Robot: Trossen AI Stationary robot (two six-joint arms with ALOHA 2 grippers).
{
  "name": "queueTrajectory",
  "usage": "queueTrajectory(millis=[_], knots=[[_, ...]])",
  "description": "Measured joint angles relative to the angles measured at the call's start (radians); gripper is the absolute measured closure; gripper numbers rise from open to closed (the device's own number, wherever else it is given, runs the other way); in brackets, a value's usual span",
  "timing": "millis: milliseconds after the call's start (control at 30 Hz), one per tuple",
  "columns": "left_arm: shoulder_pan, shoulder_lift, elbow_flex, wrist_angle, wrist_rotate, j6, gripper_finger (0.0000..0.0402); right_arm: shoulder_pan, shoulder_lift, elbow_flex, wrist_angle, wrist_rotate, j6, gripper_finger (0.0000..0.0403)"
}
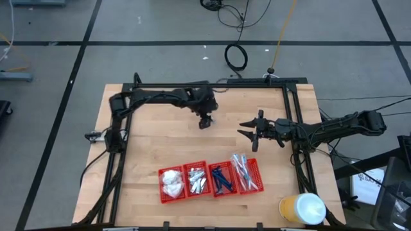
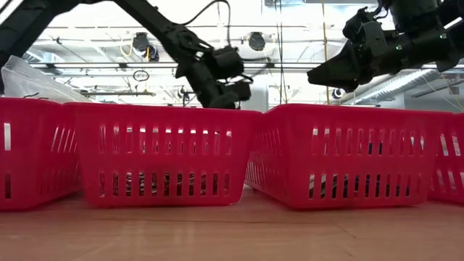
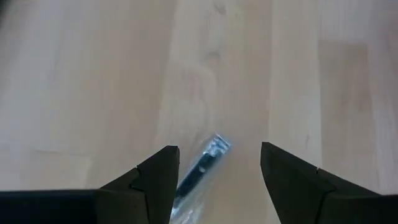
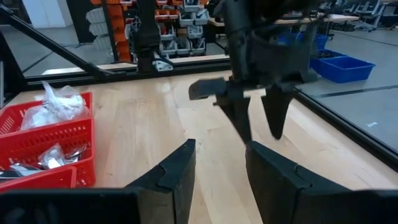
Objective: Pick & Place Travel size toiletries
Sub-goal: Put the silver nail cutter into the middle left red bin
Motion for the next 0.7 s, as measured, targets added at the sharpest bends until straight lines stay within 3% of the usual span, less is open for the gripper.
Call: queueTrajectory(millis=[233, 533, 700], knots=[[-0.034, 0.112, 0.158, -0.213, -0.112, 0.131, 0.0183, -0.003, 0.0, -0.016, 0.011, 0.0, -0.001, 0.0273], [-0.028, 0.152, 0.168, -0.232, -0.127, 0.158, 0.0183, -0.013, 0.0, -0.016, 0.011, -0.004, 0.0, 0.0273], [-0.039, 0.163, 0.168, -0.229, -0.192, 0.167, 0.0183, -0.013, 0.0, -0.017, 0.012, -0.003, 0.0, 0.0273]])
